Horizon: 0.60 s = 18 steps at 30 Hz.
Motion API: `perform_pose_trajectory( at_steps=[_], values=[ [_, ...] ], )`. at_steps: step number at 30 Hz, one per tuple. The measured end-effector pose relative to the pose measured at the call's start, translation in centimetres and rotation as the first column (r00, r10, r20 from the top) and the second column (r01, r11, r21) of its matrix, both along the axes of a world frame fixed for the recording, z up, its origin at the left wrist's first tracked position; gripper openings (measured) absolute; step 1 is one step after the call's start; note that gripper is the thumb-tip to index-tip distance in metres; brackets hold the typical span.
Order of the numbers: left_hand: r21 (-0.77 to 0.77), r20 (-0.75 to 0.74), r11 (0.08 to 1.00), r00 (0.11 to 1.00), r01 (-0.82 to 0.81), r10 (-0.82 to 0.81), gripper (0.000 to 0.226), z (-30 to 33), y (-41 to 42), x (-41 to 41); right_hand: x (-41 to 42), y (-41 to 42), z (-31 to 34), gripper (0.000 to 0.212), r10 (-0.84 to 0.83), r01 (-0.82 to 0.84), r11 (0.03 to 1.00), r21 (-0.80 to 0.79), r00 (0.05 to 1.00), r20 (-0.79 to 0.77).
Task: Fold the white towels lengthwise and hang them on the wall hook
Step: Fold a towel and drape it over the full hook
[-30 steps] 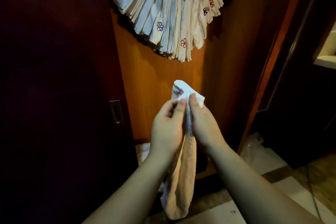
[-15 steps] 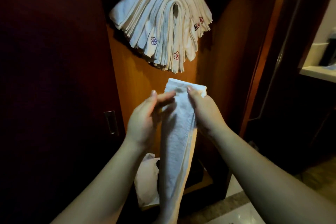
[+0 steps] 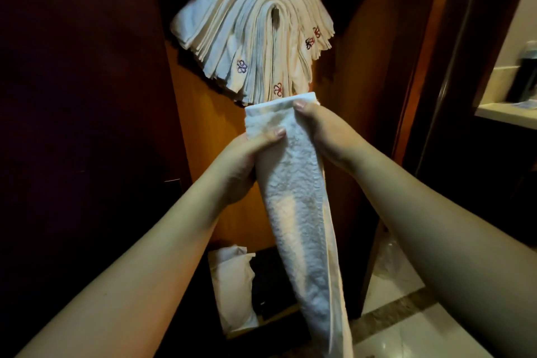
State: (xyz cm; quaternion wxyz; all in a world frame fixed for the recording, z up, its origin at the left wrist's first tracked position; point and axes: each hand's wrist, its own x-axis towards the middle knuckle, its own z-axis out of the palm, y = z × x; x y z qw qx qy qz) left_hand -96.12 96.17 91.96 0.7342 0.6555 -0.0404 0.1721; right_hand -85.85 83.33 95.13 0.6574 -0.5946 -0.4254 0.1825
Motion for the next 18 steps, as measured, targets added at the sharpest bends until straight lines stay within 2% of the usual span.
perform_pose_trajectory(
  at_steps=[3,6,8,10,12,15,18],
  values=[
    [-0.027,0.003,0.998,0.998,-0.056,0.057,0.038,0.4,-0.7,0.8,0.6,-0.5,-0.1,0.048,-0.029,0.029,0.999,0.019,0.999,-0.016],
    [-0.063,-0.017,0.991,0.993,-0.116,0.115,0.024,0.9,-1.3,1.4,1.8,-0.9,-2.1,0.082,0.019,0.000,0.995,0.096,0.980,-0.196],
    [-0.095,-0.055,0.986,0.990,-0.138,0.133,0.016,1.4,-1.6,1.7,2.4,-0.7,-4.8,0.089,0.076,-0.030,0.991,0.129,0.927,-0.367],
    [-0.112,-0.098,0.980,0.983,-0.165,0.154,0.018,2.0,-1.7,1.8,3.0,-0.5,-8.4,0.084,0.027,0.019,0.996,0.087,0.868,-0.496],
    [-0.107,-0.131,0.972,0.973,-0.207,0.192,0.027,2.5,-1.3,2.1,3.1,-0.7,-11.7,0.080,-0.021,0.035,0.999,0.017,0.848,-0.529],
    [-0.147,-0.167,0.948,0.952,-0.282,0.257,0.030,3.2,-0.4,2.6,2.1,-1.3,-14.2,0.076,-0.092,0.059,0.995,-0.081,0.858,-0.505],
    [-0.221,-0.199,0.917,0.936,-0.333,0.292,0.017,3.9,0.3,2.9,0.5,-1.1,-14.8,0.046,-0.166,0.162,0.986,-0.044,0.901,-0.402]
  ],
)
